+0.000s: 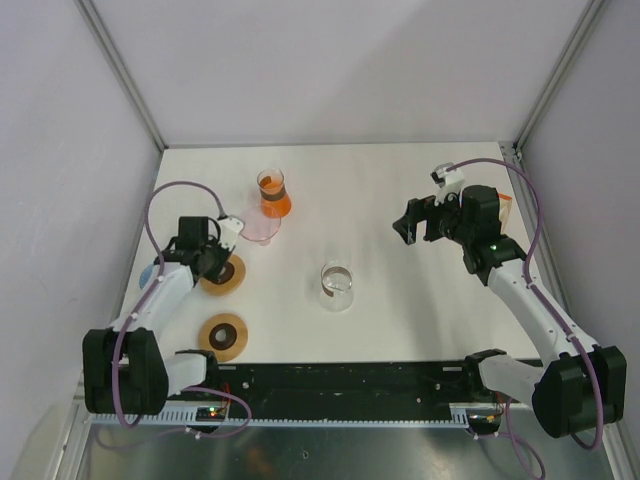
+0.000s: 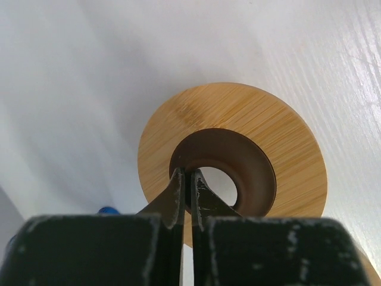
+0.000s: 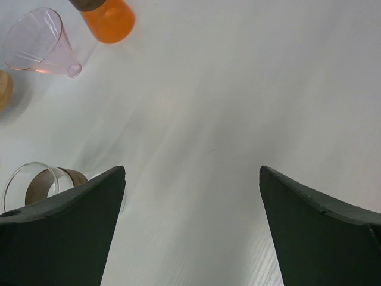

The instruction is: Place the coffee filter in the dripper

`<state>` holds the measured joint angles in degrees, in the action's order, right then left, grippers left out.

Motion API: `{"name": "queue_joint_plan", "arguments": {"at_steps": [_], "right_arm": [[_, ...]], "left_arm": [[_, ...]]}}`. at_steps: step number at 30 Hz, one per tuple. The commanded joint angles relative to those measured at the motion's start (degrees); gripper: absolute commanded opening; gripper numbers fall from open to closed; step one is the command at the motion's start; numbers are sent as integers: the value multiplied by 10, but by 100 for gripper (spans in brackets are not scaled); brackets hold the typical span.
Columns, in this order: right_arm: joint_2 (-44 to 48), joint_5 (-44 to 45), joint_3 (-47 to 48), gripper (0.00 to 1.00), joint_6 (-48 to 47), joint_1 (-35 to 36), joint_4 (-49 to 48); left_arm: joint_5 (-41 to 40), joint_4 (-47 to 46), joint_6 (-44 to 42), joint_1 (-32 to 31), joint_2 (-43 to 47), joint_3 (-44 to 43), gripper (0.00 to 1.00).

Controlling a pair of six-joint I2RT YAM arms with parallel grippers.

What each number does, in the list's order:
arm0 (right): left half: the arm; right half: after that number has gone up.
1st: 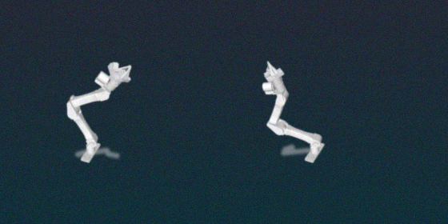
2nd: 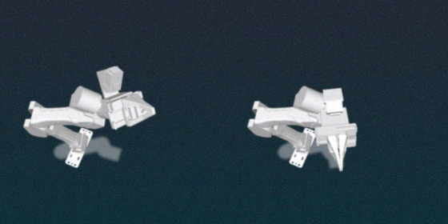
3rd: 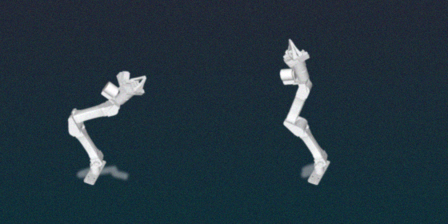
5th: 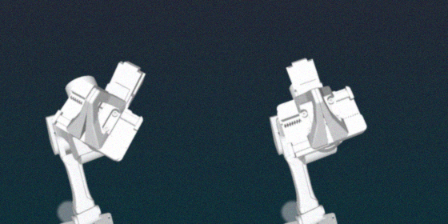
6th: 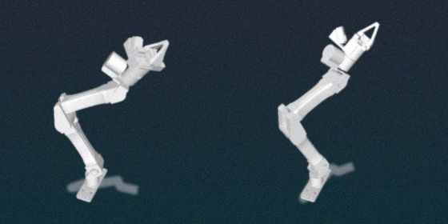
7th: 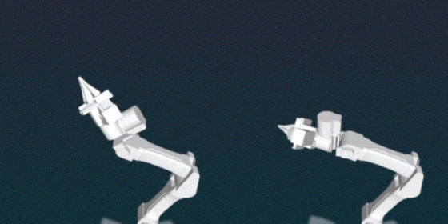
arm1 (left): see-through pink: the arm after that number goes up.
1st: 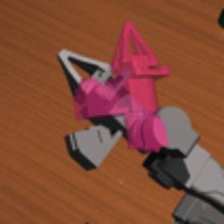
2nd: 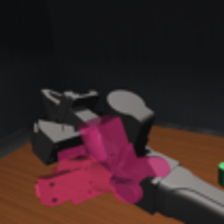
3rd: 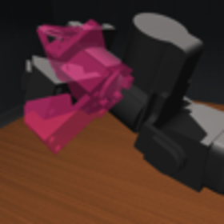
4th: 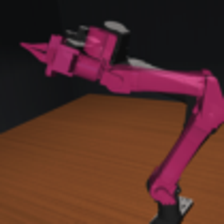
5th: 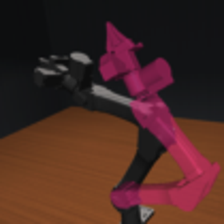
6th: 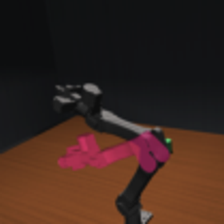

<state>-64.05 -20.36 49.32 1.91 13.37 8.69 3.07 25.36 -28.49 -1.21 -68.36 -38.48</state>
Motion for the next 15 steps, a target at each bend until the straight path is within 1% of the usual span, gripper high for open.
{"name": "queue_joint_plan", "arguments": {"at_steps": [1, 5, 11, 15], "right_arm": [[18, -10, 22, 99, 6, -1, -13], [18, -14, 22, 99, 7, -1, -12], [21, -16, 22, 99, 7, 1, -9], [20, -19, 21, 99, 10, 1, -14]], "left_arm": [[-38, 46, 11, 10, 33, -66, 0], [-50, 84, 6, 26, 42, -111, 0], [-24, 167, 11, 19, 51, -204, 0], [-10, 217, 25, -55, 49, -272, 0]]}}
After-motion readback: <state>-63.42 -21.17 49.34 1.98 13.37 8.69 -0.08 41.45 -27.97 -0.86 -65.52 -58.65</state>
